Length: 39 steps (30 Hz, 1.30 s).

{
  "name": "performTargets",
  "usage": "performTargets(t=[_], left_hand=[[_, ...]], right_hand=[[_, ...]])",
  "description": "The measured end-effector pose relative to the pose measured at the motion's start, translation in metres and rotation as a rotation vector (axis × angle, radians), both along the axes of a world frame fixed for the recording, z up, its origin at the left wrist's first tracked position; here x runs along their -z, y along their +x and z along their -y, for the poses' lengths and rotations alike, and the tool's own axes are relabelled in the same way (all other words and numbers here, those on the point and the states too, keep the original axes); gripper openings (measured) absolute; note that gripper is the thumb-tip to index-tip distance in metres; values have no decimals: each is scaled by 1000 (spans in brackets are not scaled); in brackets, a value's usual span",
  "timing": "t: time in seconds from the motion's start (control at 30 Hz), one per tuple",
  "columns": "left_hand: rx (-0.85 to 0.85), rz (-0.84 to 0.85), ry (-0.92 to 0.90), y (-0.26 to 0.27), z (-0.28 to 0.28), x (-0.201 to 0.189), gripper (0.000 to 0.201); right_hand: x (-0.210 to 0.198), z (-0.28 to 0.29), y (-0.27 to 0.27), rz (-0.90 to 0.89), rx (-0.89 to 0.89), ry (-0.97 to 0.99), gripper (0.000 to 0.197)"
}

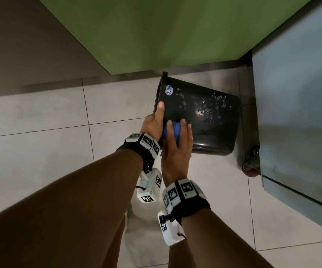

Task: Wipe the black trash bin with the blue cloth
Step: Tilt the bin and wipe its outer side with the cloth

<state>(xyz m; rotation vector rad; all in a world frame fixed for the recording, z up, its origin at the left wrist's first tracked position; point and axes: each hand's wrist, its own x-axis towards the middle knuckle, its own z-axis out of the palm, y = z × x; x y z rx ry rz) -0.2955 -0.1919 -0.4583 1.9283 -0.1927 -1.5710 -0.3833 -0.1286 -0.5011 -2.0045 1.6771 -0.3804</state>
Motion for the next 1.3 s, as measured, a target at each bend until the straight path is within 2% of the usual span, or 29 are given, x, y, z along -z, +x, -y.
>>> performTargets(t=[0.13, 0.23, 0.3, 0.37, 0.43, 0.6, 0.7, 0.73, 0.8, 0.87, 0.97, 1.03, 1.13, 1.2, 1.23, 1.3], left_hand=[[27, 43, 2, 1, 1, 5, 53], [160, 169, 17, 3, 1, 7, 51], [192, 185, 22, 3, 1, 9, 51], [193, 197, 29, 2, 2, 10, 51], [174, 194, 22, 2, 2, 12, 52], [109, 156, -8, 1, 1, 9, 51], [110, 168, 3, 1, 4, 8, 57], [93, 149, 7, 1, 2, 8, 57], [26, 47, 8, 0, 0, 11, 55], [5, 26, 14, 2, 1, 11, 51], [74, 143, 11, 2, 4, 10, 48], [114, 180, 5, 1, 2, 12, 50], [139, 210, -2, 1, 2, 18, 53], [135, 203, -13, 1, 1, 23, 55], [130, 205, -18, 1, 0, 23, 56], [134, 205, -13, 1, -1, 24, 56]], right_hand=[[0, 10, -11, 53, -27, 6, 53], [3, 45, -34, 127, 187, 89, 45], [4, 62, -58, 21, 301, 92, 47], [2, 70, -80, -44, 358, 115, 49], [2, 71, -90, -20, 377, 127, 48], [4, 45, -61, 6, 601, 37, 48], [0, 21, -20, 60, 512, 98, 50], [-1, 14, -8, 106, 422, 89, 52], [-4, 2, 7, 70, 108, 11, 62], [3, 11, 2, 51, -8, 19, 62], [6, 51, -23, 75, 179, 91, 47], [1, 74, -47, 19, 311, 120, 50], [-2, 93, -82, 144, 460, 126, 50], [-1, 91, -96, 38, 558, 187, 52], [0, 86, -98, 11, 585, 211, 51], [2, 69, -94, -4, 531, 163, 51]])
